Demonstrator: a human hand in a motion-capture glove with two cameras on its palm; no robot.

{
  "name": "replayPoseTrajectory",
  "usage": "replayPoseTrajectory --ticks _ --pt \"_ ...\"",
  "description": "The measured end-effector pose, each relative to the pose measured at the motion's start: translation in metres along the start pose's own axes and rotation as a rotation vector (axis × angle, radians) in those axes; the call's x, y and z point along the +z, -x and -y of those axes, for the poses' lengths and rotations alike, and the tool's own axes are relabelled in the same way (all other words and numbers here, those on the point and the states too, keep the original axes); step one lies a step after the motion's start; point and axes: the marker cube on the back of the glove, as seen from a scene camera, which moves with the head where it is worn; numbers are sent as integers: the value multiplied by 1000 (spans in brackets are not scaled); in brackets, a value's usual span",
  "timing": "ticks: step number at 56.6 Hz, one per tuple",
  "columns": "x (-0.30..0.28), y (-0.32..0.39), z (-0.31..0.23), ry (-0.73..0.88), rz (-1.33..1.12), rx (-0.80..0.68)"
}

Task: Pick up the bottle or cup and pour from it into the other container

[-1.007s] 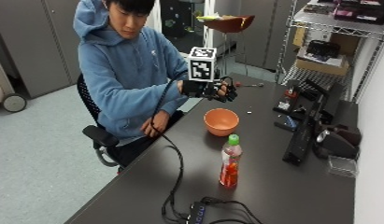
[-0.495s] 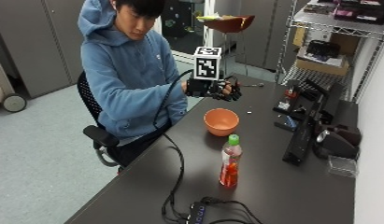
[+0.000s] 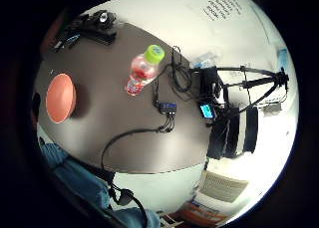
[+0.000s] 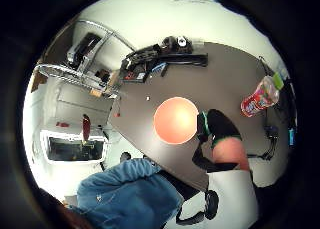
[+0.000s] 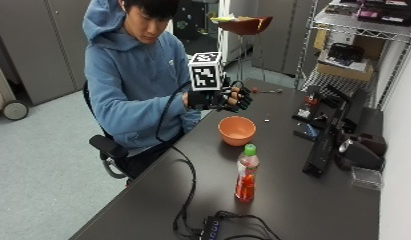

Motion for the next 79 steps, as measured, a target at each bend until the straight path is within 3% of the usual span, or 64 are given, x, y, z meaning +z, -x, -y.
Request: replayPoseTrajectory --ticks 35,53,79 --pt "-17 -121 -41 -131 121 48" --pt "20 -179 -30 -301 413 10" --pt "76 -216 -4 -341 766 94"
